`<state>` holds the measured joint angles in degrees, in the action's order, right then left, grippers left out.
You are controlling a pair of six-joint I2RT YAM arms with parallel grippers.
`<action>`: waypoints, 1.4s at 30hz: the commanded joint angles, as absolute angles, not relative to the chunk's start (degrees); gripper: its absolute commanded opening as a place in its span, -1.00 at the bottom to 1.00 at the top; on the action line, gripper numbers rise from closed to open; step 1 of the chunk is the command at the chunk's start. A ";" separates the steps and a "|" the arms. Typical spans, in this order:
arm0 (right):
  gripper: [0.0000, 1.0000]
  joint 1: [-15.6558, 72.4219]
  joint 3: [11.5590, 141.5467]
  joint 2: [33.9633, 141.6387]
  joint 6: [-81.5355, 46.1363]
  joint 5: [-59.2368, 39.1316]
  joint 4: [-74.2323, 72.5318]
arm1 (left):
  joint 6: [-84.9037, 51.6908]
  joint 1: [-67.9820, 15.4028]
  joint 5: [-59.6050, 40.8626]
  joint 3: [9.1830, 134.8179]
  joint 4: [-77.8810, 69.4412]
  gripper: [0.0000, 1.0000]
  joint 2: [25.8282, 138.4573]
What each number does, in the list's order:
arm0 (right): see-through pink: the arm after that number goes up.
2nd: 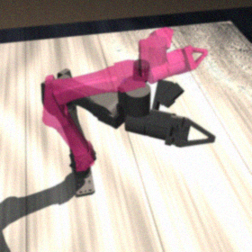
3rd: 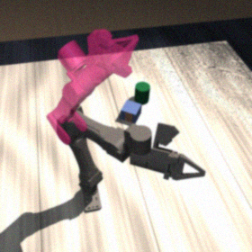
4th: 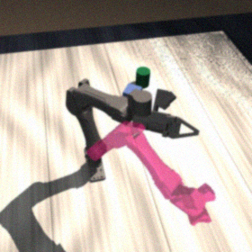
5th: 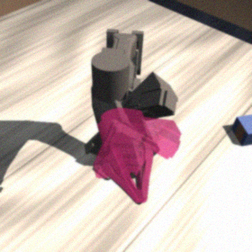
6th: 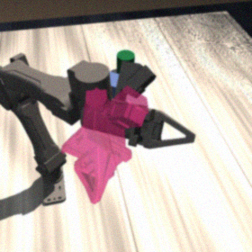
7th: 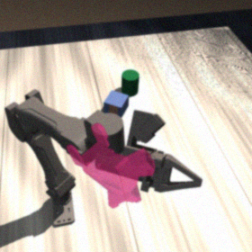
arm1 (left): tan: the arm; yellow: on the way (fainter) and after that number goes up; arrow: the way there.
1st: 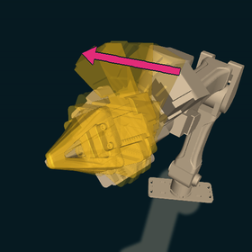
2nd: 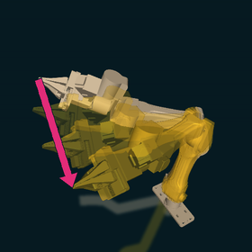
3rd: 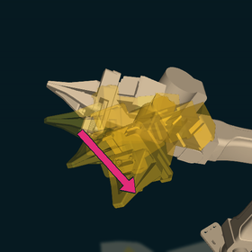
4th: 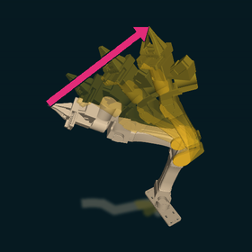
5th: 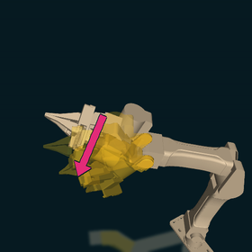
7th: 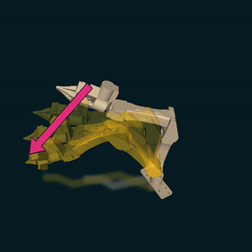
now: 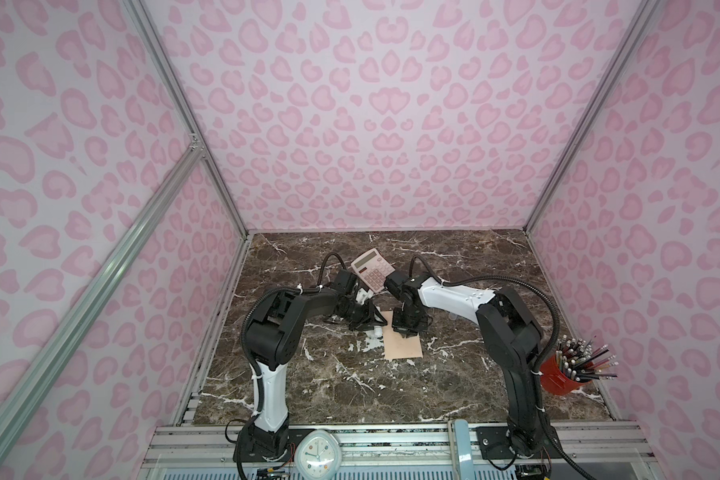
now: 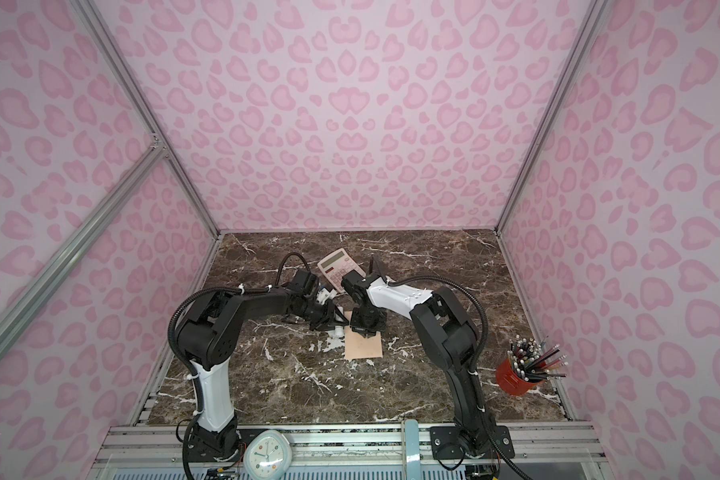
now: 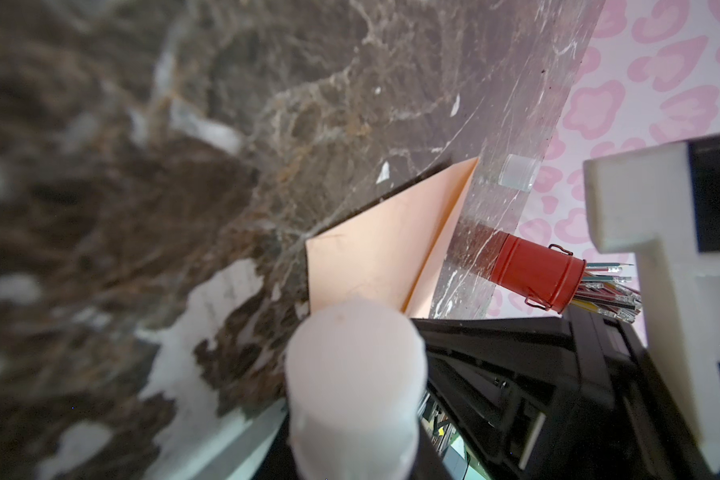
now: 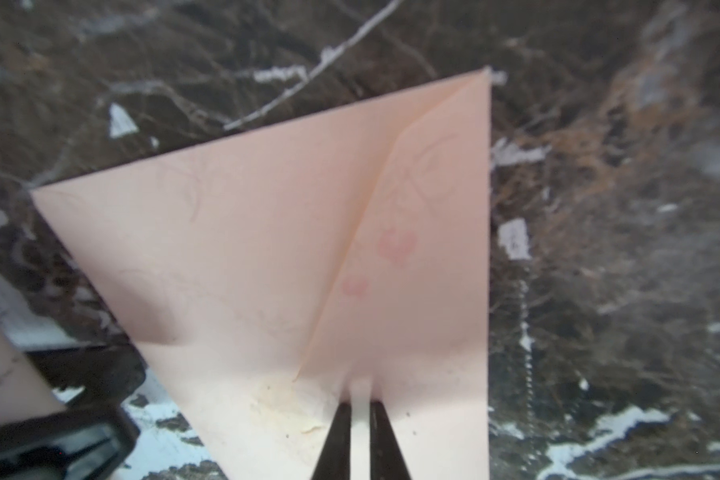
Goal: Place the letter into the envelope and seal it
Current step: 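Hold the flap pressed shut with the right gripper while the left holds the glue stick, then keep pressing the folded flap down with the right gripper fingertips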
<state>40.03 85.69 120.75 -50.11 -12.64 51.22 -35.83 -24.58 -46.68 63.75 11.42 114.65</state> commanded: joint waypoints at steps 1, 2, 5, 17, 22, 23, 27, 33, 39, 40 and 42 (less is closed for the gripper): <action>-0.67 40.10 84.57 124.10 -51.33 -16.93 42.23 | -35.07 -24.52 -44.03 63.33 13.45 -0.92 114.42; -0.66 40.13 84.64 124.21 -51.74 -17.04 42.28 | -35.07 -24.59 -44.03 63.28 13.45 -0.92 114.43; -0.65 40.19 84.63 124.44 -52.35 -16.89 42.15 | -35.07 -24.52 -44.03 63.28 13.45 -0.92 114.26; -0.54 40.51 84.63 125.15 -53.33 -17.07 42.15 | -35.16 -24.54 -43.79 63.19 13.45 -0.92 113.80; -0.45 40.62 84.61 125.41 -53.44 -17.23 42.09 | -35.24 -24.52 -43.94 63.37 13.70 -0.92 113.81; -0.43 40.63 84.63 125.42 -53.44 -17.23 42.09 | -35.24 -24.52 -43.94 63.39 13.73 -0.92 113.79; -0.46 40.61 84.64 125.41 -53.44 -17.23 42.18 | -34.91 -24.52 -43.85 63.70 14.20 -0.92 113.73; -0.47 40.52 83.96 124.67 -53.26 -17.88 41.27 | -34.90 -24.52 -43.77 63.65 14.19 -0.92 113.82; -0.47 40.10 82.77 124.02 -53.35 -18.01 40.85 | -34.90 -24.52 -43.76 63.54 14.12 -0.91 113.82; -0.47 40.04 82.79 124.00 -53.32 -18.10 40.85 | -34.89 -24.52 -43.76 63.54 14.09 -0.92 113.82; -0.47 40.01 82.69 123.94 -53.26 -18.28 40.65 | -34.89 -24.52 -43.76 63.54 14.08 -0.92 113.82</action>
<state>39.64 85.12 120.66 -53.39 -14.63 49.52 -35.81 -24.56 -45.98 63.46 12.21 113.99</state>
